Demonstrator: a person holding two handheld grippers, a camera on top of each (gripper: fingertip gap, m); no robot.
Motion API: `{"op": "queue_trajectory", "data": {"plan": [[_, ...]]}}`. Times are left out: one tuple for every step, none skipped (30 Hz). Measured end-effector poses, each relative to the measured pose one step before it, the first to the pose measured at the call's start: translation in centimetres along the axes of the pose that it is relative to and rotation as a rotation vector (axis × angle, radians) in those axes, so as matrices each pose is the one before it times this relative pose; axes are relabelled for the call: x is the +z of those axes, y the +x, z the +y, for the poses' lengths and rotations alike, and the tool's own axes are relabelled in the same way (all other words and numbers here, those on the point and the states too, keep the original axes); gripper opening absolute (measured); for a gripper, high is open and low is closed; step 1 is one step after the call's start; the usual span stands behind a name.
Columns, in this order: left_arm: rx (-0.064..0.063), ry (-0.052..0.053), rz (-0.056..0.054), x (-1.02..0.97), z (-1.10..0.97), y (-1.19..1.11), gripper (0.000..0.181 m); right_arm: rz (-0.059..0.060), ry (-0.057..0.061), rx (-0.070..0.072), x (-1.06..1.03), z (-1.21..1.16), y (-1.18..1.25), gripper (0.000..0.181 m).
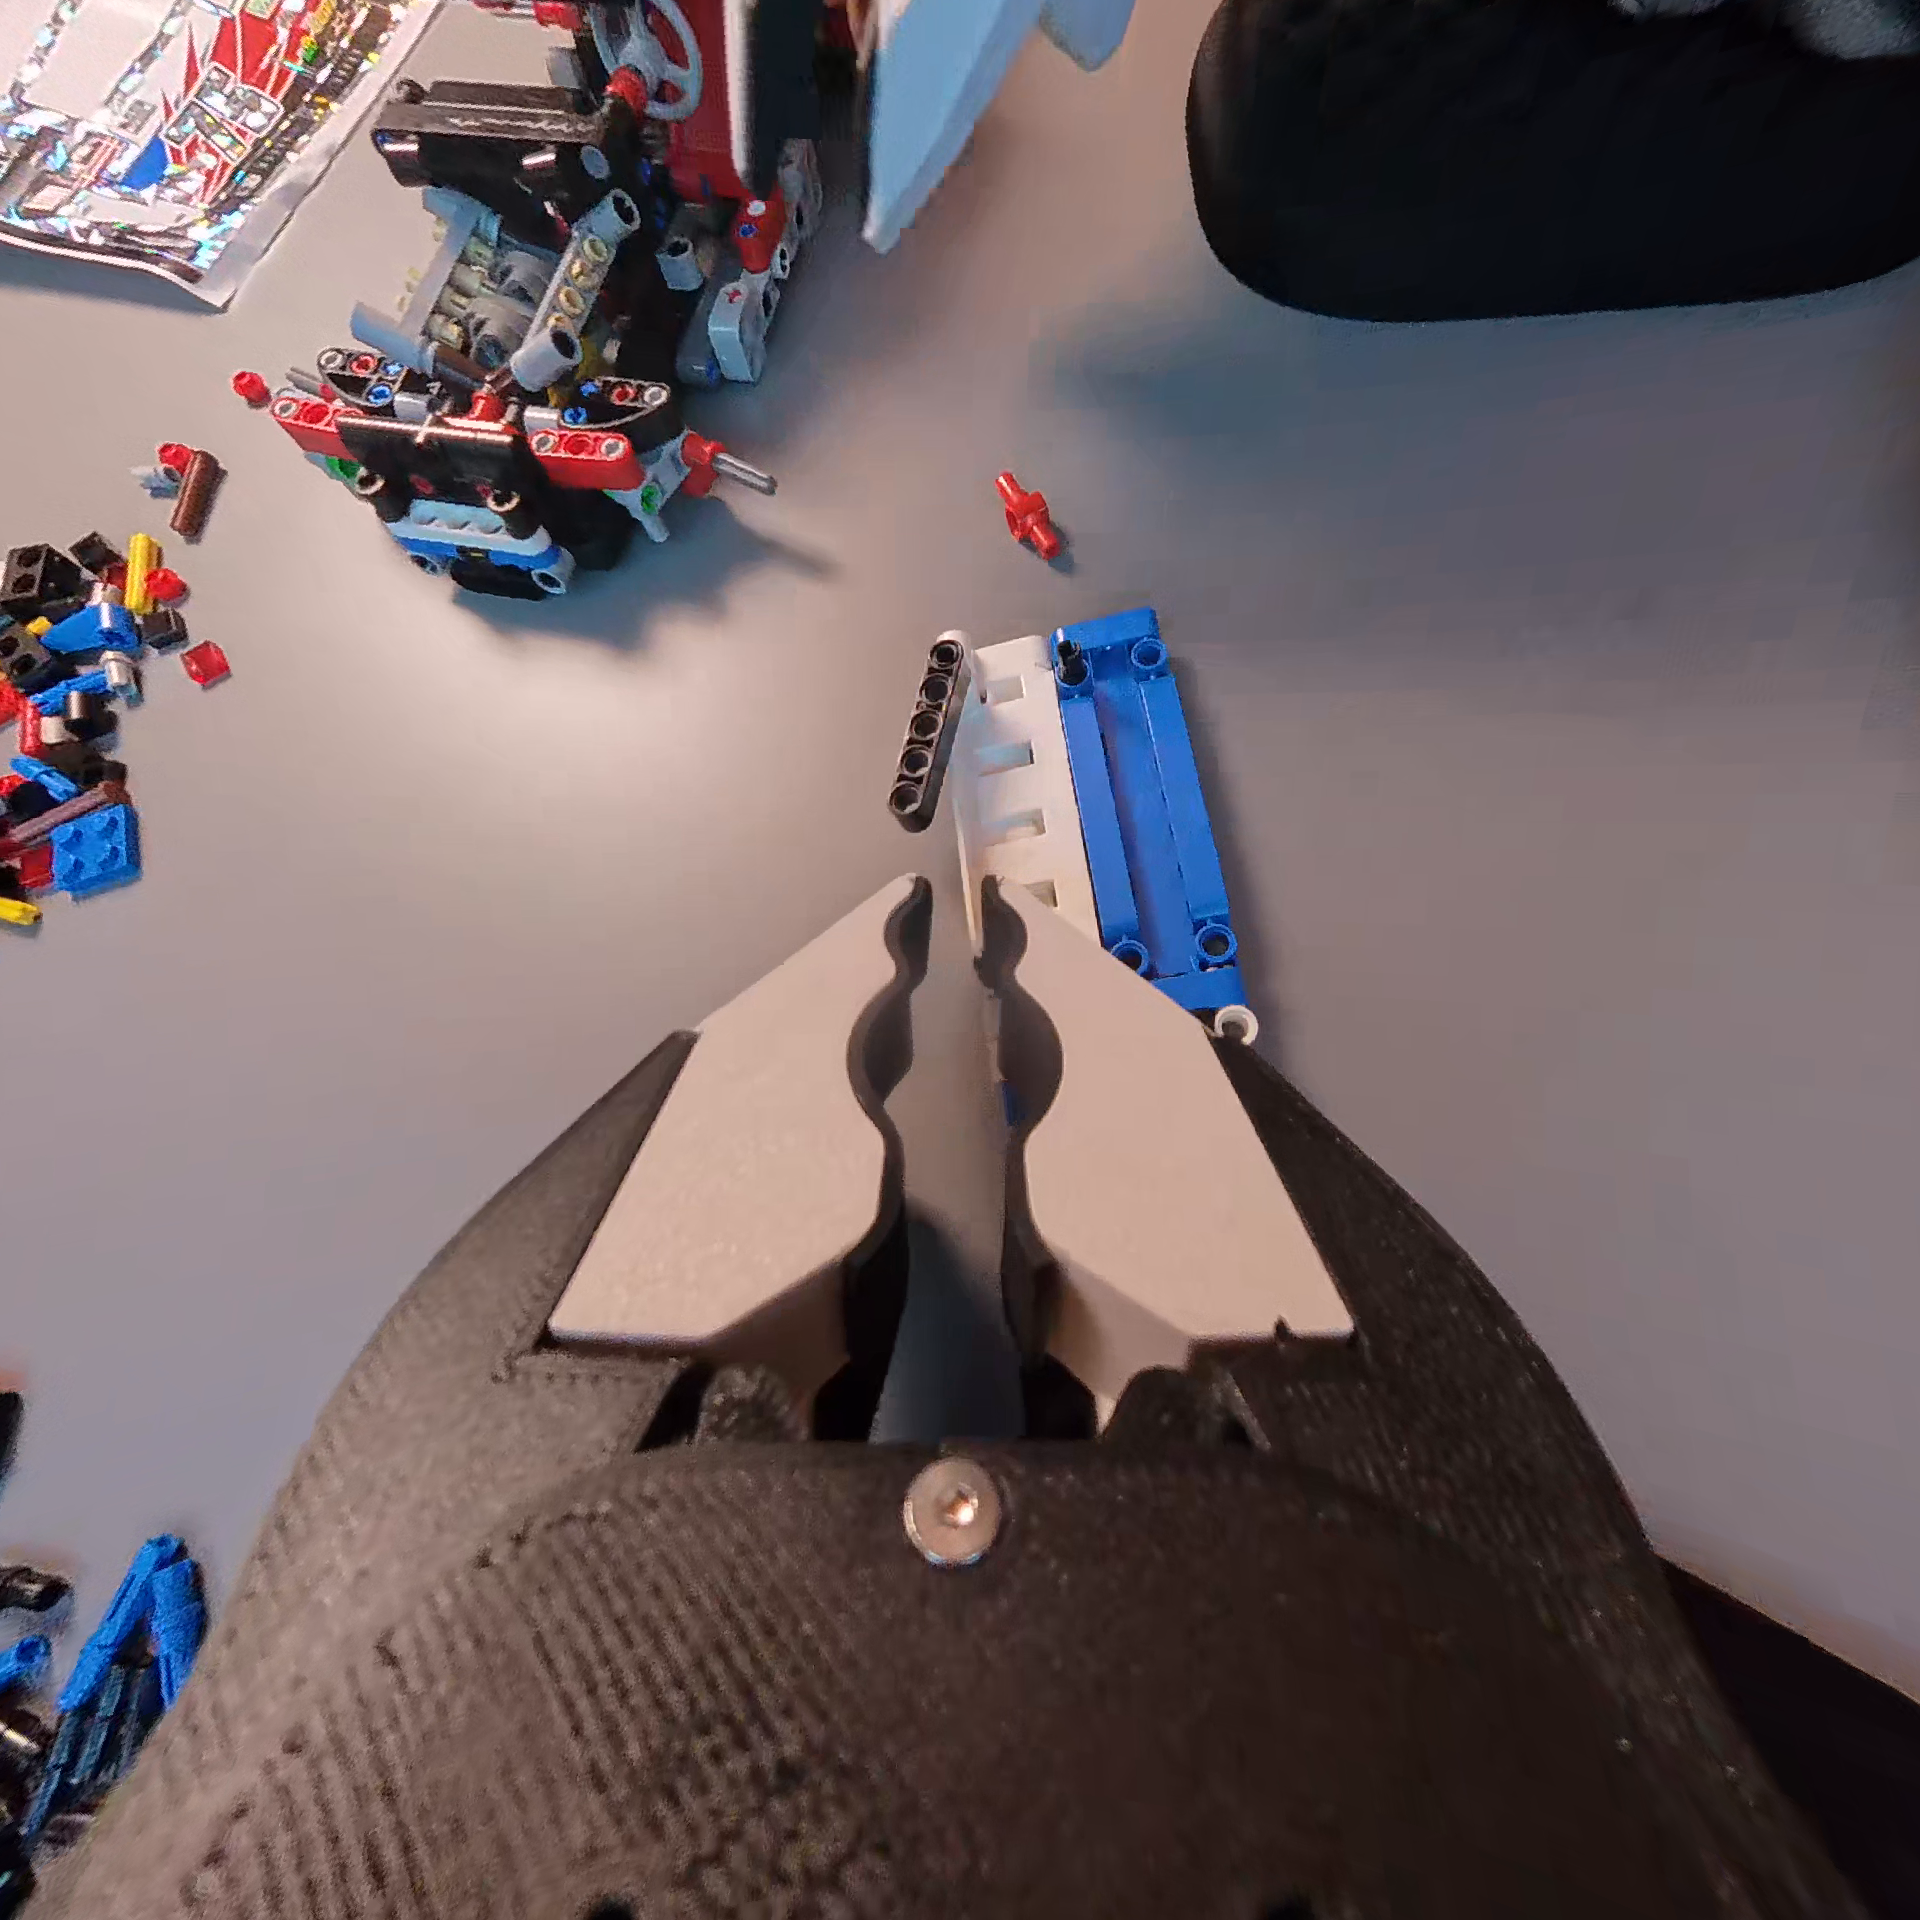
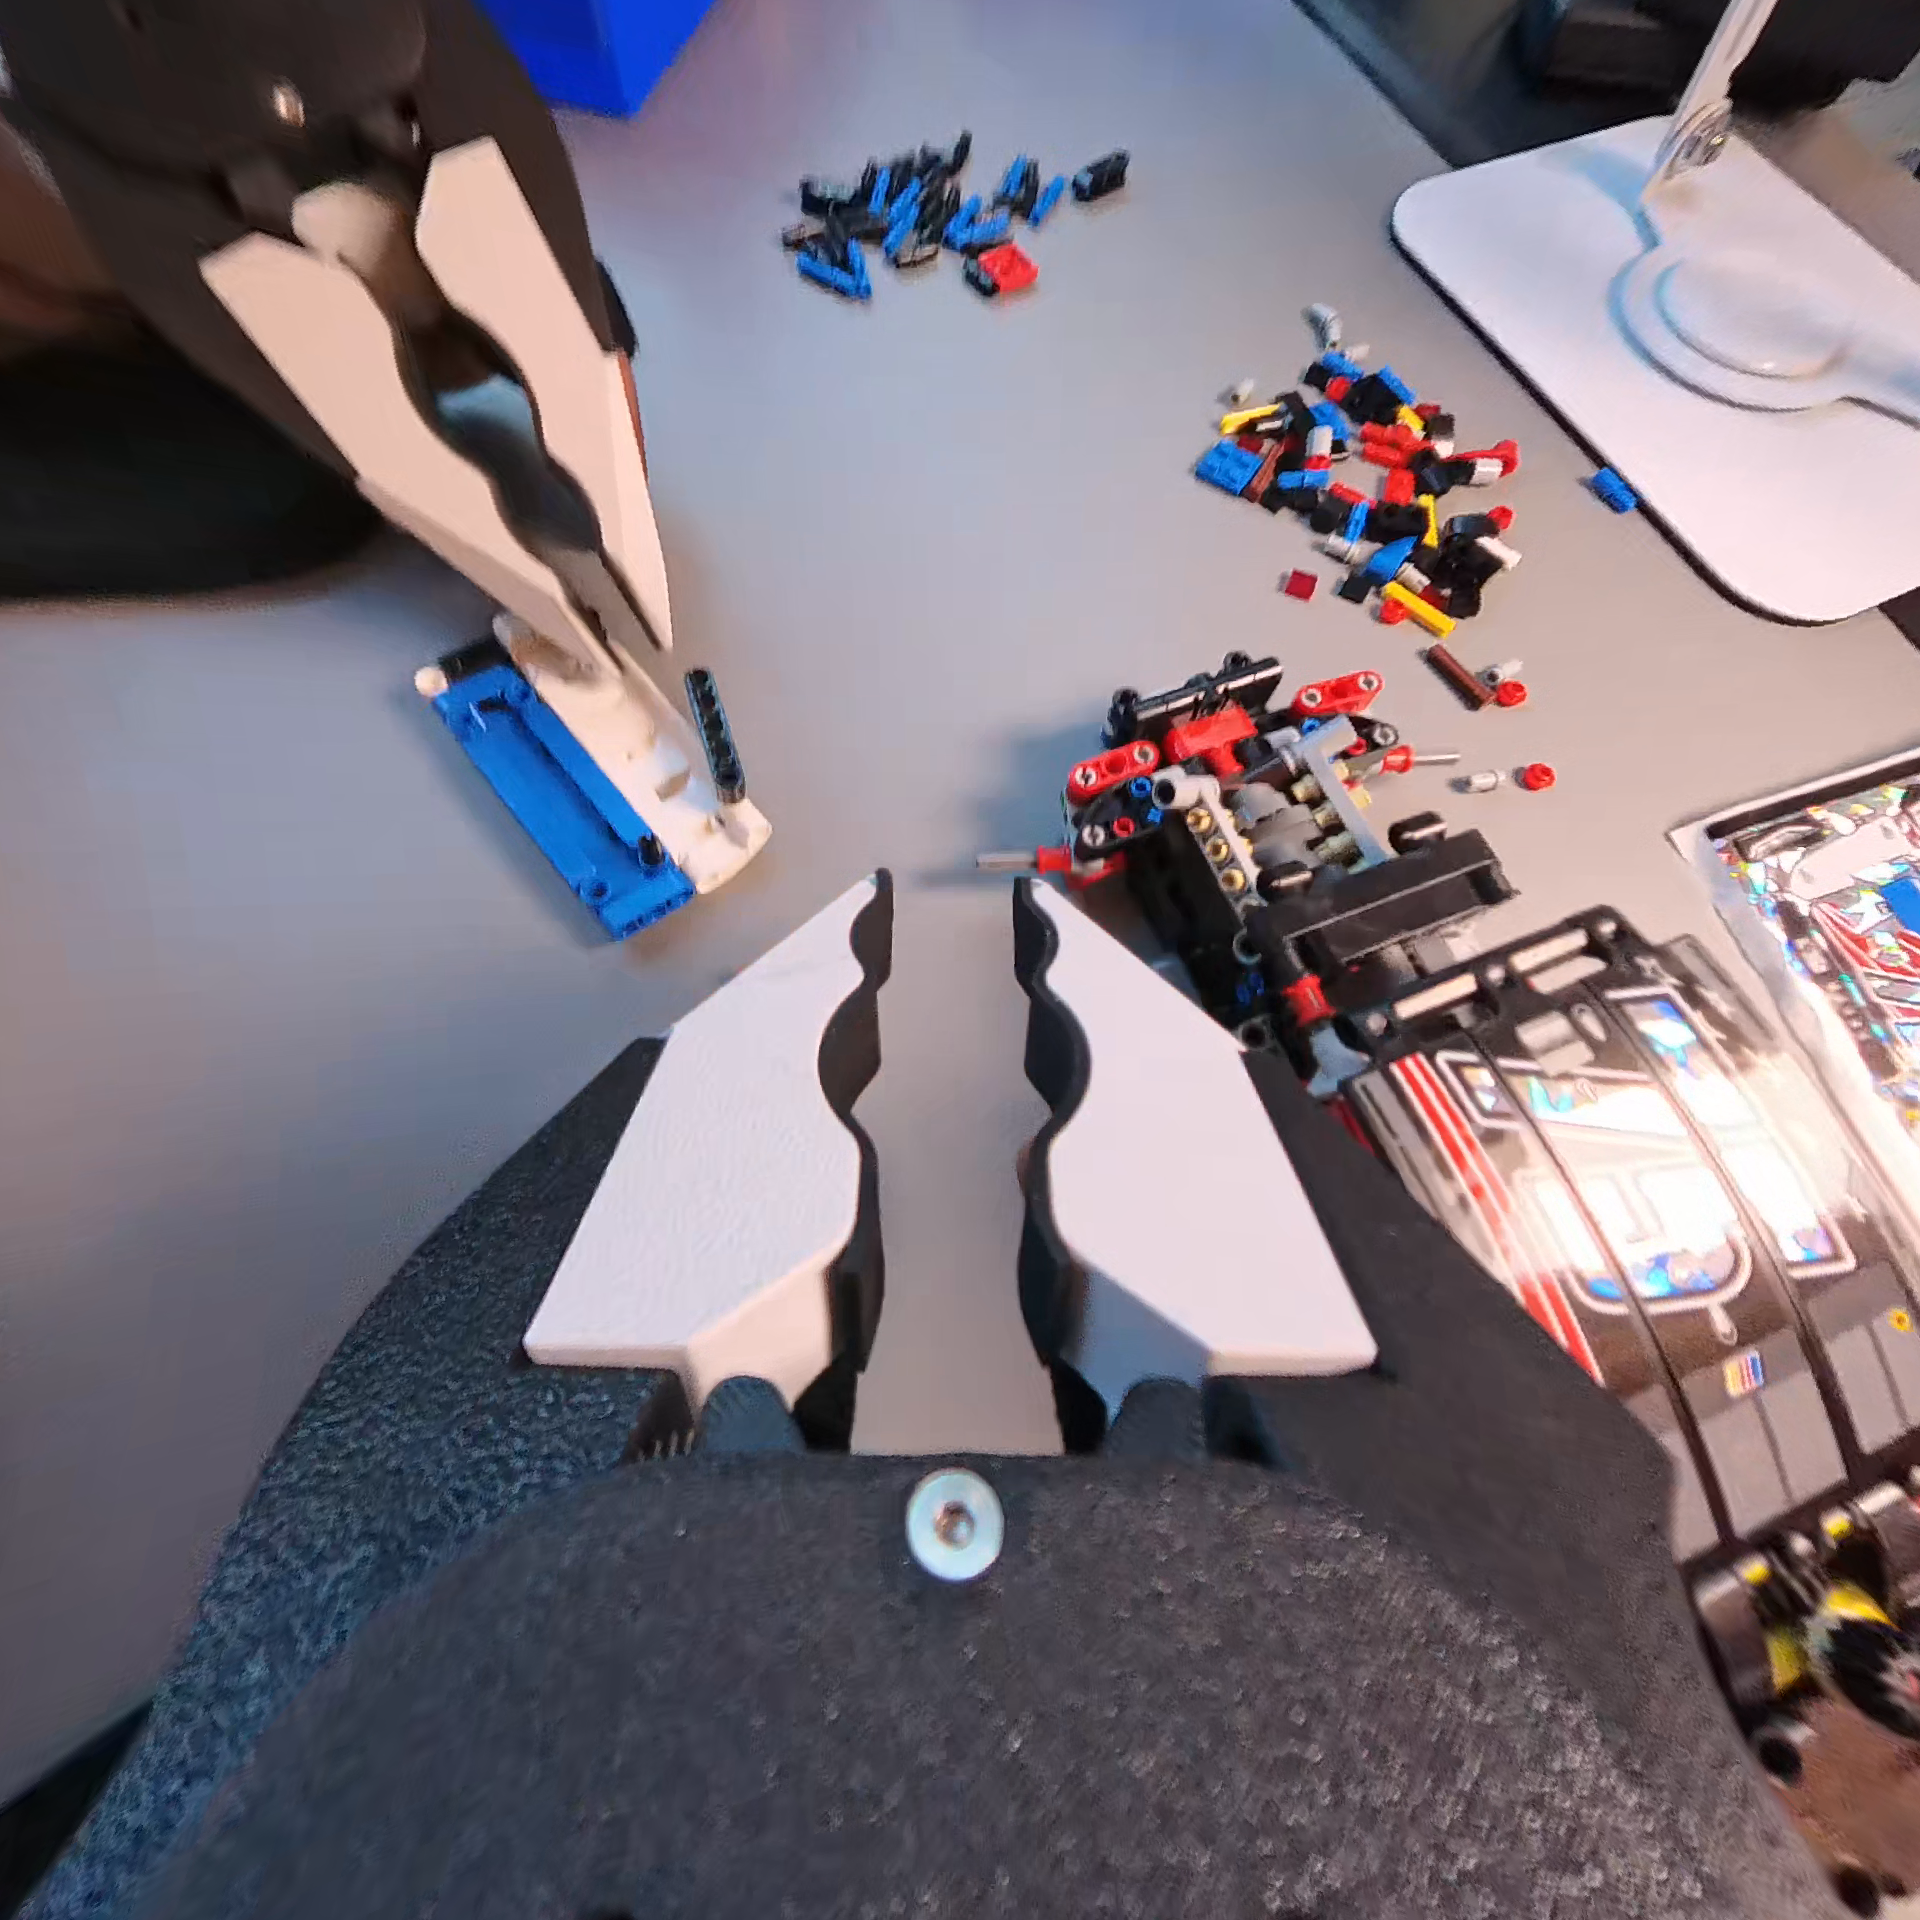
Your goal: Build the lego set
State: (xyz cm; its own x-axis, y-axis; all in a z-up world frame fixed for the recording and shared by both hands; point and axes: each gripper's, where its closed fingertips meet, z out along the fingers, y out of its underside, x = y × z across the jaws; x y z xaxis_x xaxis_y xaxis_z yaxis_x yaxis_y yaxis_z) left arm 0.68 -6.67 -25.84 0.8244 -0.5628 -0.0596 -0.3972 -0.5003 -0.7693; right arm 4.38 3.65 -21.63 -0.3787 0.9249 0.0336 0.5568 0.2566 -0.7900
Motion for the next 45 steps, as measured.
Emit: {"op": "queue_trajectory", "data": {"plan": [[-0.0086,0.0077,0.0126,-0.215,-0.028,0.031,0.009,-0.0009,-0.0191,-0.0281,-0.071,0.593,-0.089,0.021],[-0.011,0.0048,0.015,-0.164,0.026,0.065,0.011,-0.0147,-0.0255,-0.0225,0.044,0.639,-0.336,0.021],[-0.0118,0.0026,0.015,-0.117,0.064,0.068,0.012,-0.0202,-0.0264,-0.0159,0.16,0.585,-0.441,0.021],[-0.0093,0.0008,0.0135,-0.072,0.076,0.09,0.013,-0.0252,-0.0237,-0.0132,0.255,0.475,-0.527,0.021],[-0.0053,-0.0037,0.0106,-0.027,0.127,0.084,0.012,-0.0291,-0.0137,-0.0144,0.301,0.257,-0.619,0.022],[-0.0001,-0.0076,0.0052,0.032,0.165,0.063,0.012,-0.0311,-0.0067,-0.0155,0.331,0.092,-0.662,0.022],[0.0057,-0.0105,0.0049,0.076,0.181,0.104,0.011,-0.025,-0.0091,-0.0126,0.364,0.094,-0.559,0.022],[0.009,-0.013,0.0047,0.12,0.203,0.15,0.01,-0.018,-0.0164,-0.0096,0.379,0.158,-0.419,0.023],[0.01,-0.0099,0.0005,0.115,0.127,0.099,0.009,-0.0116,-0.0238,-0.0095,0.358,0.263,-0.301,0.023],[0.0087,-0.0012,-0.0051,0.059,-0.028,0.007,0.008,-0.0116,-0.0224,-0.0095,0.337,0.249,-0.295,0.025],[0.0068,-0.003,-0.0049,0.022,0.003,-0.009,0.007,-0.0137,-0.0162,-0.0049,0.3,0.155,-0.306,0.025],[0.0037,-0.0008,-0.0035,0.014,-0.02,-0.028,0.006,-0.0126,-0.0133,-0.0008,0.277,0.114,-0.265,0.025],[0.0044,0.0007,-0.006,0.016,-0.021,-0.077,0.006,0.0024,-0.0064,-0.0031,0.201,-0.038,-0.016,0.025],[0.0087,0.0014,-0.0075,0.005,-0.031,-0.094,0.006,0.0065,-0.0031,-0.0046,0.097,-0.106,0.054,0.023],[0.0132,0.0026,-0.0085,-0.023,-0.061,-0.101,0.006,0.0047,-0.0104,-0.0043,0.096,0.027,0.032,0.02],[0.0162,0.0069,-0.0102,-0.054,-0.125,-0.139,0.006,0.0103,-0.0131,-0.008,0.091,0.089,0.102,0.016],[0.0191,0.0094,-0.0101,-0.063,-0.156,-0.142,0.005,0.0106,-0.0109,-0.0114,0.09,0.054,0.073,0.013],[0.0208,0.0089,-0.0078,-0.059,-0.12,-0.122,0.005,-0.0025,-0.0037,-0.0066,0.049,-0.061,-0.15,0.009],[0.0193,0.0073,-0.0059,-0.019,-0.06,-0.128,0.005,-0.0022,0.0002,-0.0033,0.072,-0.091,-0.123,0.008],[0.0126,0.0052,-0.0042,0.014,0.01,-0.148,0.005,0.0002,0.0012,-0.0007,0.05,-0.08,-0.073,0.008],[-0.0009,0.0024,0.0015,0.052,0.065,-0.098,0.005,-0.0024,0.0001,-0.0001,0.032,-0.049,-0.09,0.008],[-0.0117,0.0008,0.0079,0.073,0.089,-0.028,0.005,0.0008,-0.0015,-0.0032,0.002,-0.002,-0.047,0.008],[-0.0117,0.0038,0.0072,0.049,0.052,-0.025,0.005,0.0004,0.0014,-0.005,-0.001,-0.014,-0.058,0.008],[-0.0071,0.0093,0.0071,-0.029,-0.039,0.036,0.005,0.0011,0.0074,-0.0033,-0.023,-0.043,-0.035,0.008],[-0.0075,0.0155,0.0045,-0.134,-0.181,0.016,0.007,0.0046,0.0164,0.0011,-0.119,-0.154,0.059,0.008],[-0.0122,0.0246,-0.0015,-0.236,-0.36,-0.095,0.01,0.0076,0.0276,0.0021,-0.275,-0.329,0.129,0.008],[-0.0154,0.0306,-0.0025,-0.301,-0.488,-0.132,0.012,0.0212,0.0432,-0.0039,-0.445,-0.637,0.331,0.008],[-0.0204,0.0363,-0.0027,-0.35,-0.594,-0.166,0.013,0.0368,0.0609,-0.011,-0.574,-0.97,0.562,0.008],[-0.0286,0.0435,0.0008,-0.346,-0.726,-0.146,0.014,0.0323,0.0645,-0.0106,-0.591,-1.126,0.476,0.008],[-0.04,0.0489,0.0142,-0.284,-0.826,0.053,0.014,0.0335,0.0652,-0.009,-0.504,-1.224,0.488,0.008],[-0.0506,0.0514,0.0258,-0.193,-0.878,0.223,0.014,0.0369,0.0623,-0.0108,-0.335,-1.216,0.472,0.008],[-0.0545,0.0492,0.0275,-0.061,-0.857,0.301,0.015,0.0258,0.0473,-0.0125,-0.096,-0.98,0.201,0.008],[-0.0513,0.0414,0.0265,0.065,-0.706,0.341,0.015,0.0205,0.0342,-0.0162,0.122,-0.784,0.024,0.008],[-0.0449,0.0303,0.0257,0.167,-0.49,0.37,0.016,0.019,0.0278,-0.0206,0.271,-0.642,-0.091,0.008],[-0.0382,0.0198,0.0182,0.253,-0.307,0.289,0.017,0.0135,0.0214,-0.0205,0.39,-0.515,-0.215,0.008],[-0.0305,0.0126,0.0116,0.262,-0.172,0.21,0.019,0.0103,0.0188,-0.0191,0.446,-0.469,-0.291,0.008],[-0.0232,0.0102,0.0073,0.229,-0.117,0.148,0.021,-0.0005,0.0144,-0.0174,0.445,-0.375,-0.449,0.008],[-0.0219,0.0107,-0.0032,0.171,-0.118,-0.037,0.022,-0.0035,0.0133,-0.015,0.431,-0.329,-0.453,0.008],[-0.0239,0.0121,-0.0011,0.095,-0.127,-0.042,0.023,-0.001,0.0109,-0.015,0.379,-0.268,-0.376,0.008],[-0.0277,0.011,0.0139,0.035,-0.128,0.118,0.023,0.002,0.0046,-0.0138,0.324,-0.147,-0.267,0.008],[-0.031,0.0076,0.0185,-0.006,-0.086,0.134,0.022,0.0005,-0.002,-0.0133,0.269,-0.028,-0.225,0.007],[-0.0257,0.0023,0.0087,-0.08,-0.002,-0.04,0.022,0.0067,-0.0037,-0.0126,0.201,0.03,-0.079,0.008],[-0.0117,-0.0031,-0.0035,-0.12,0.084,-0.214,0.019,0.0112,-0.0037,-0.0145,0.112,0.038,0.049,0.008],[-0.0014,-0.0028,-0.0043,-0.16,0.067,-0.181,0.013,0.0069,-0.0015,-0.0115,0.048,0.034,0.013,0.008],[0.0021,0.0023,-0.0036,-0.179,-0.032,-0.12,0.009,0.0006,-0.0012,-0.0075,0.042,0.037,-0.048,0.008]]}}
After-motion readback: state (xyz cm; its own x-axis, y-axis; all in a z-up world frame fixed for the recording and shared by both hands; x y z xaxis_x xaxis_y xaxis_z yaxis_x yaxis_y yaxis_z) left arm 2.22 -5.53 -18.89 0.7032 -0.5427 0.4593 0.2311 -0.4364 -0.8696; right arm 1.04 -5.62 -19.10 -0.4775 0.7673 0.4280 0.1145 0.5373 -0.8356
